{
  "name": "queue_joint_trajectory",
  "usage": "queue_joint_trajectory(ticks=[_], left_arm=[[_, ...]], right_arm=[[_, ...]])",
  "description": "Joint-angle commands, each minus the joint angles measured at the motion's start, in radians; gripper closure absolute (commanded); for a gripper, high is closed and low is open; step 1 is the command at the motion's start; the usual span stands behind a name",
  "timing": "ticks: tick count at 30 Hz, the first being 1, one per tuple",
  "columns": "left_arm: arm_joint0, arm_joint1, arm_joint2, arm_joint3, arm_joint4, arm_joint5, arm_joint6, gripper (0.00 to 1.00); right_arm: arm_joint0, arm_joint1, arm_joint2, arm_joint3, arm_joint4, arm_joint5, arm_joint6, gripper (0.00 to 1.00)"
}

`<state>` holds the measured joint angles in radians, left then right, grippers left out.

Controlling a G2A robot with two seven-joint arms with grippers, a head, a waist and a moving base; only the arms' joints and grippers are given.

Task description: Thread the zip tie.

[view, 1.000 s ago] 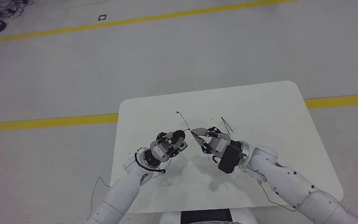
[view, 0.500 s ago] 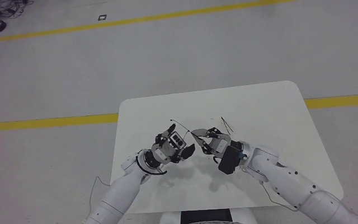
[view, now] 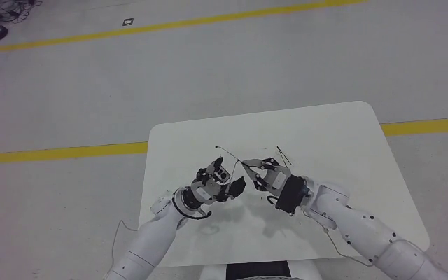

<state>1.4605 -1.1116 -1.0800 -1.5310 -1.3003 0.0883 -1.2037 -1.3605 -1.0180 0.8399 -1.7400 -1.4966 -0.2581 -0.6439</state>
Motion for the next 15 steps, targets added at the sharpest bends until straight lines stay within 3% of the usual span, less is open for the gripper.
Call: queue_joint_trajectory(ticks=[1, 5, 15], left_arm=[[-0.002, -0.001, 0.000, 0.001, 0.007, -0.012, 0.004, 0.79], [-0.004, -0.002, -0.003, 0.001, 0.019, -0.036, 0.006, 0.89], [-0.002, -0.002, -0.005, 0.004, 0.051, -0.046, 0.023, 0.85]], right_arm=[[-0.002, -0.002, 0.003, 0.001, 0.007, -0.005, 0.002, 1.00], [-0.006, -0.007, 0.009, 0.004, 0.010, -0.011, 0.010, 1.00], [-0.010, -0.015, 0.016, 0.007, -0.011, -0.032, 0.035, 1.00]])
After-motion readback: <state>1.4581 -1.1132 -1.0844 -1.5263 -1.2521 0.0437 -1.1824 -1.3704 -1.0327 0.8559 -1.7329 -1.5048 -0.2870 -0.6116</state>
